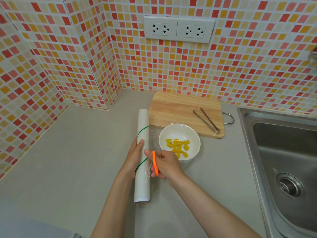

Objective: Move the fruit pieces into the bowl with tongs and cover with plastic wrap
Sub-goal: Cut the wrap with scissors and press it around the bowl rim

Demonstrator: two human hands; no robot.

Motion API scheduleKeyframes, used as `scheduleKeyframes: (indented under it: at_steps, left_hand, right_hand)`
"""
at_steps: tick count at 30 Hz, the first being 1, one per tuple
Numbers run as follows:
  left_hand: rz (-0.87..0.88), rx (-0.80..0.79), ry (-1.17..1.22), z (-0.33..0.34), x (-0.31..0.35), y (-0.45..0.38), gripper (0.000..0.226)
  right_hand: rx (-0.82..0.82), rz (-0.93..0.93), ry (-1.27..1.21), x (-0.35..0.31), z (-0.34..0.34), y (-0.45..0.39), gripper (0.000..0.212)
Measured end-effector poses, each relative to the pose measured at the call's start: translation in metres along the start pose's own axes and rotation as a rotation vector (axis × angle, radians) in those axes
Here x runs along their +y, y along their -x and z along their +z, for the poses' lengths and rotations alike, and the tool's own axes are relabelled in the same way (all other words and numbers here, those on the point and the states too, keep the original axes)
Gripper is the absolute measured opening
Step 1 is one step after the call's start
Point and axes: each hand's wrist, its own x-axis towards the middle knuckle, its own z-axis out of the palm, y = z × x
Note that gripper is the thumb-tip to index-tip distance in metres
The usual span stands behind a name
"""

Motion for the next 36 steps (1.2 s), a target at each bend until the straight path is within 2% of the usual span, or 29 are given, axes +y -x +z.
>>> scheduleKeyframes:
  at_steps: [6,12,32,36]
  left_hand:
    - [-0.046,-0.024,0.015,-0.001,0.001,0.005,0.040]
    - [-0.015,-0.025,0.001,-0.002,-0.001,0.006,0.041]
    - [0.004,-0.055,0.104,-0.009,0.001,0.011,0.025]
    - [0.001,-0.046,0.107,-0.014,0.002,0.013,0.022]
  right_hand:
    - [0.052,-0.011,-0.014,-0.005,0.005,-0.010,0.047]
    - [0.084,0.022,-0.046,-0.015,0.007,-0.021,0.046]
    - [0.106,0.111,-0.104,-0.043,0.008,-0.070,0.047]
    - [0.071,0.166,-0.146,-0.051,0.008,-0.079,0.047]
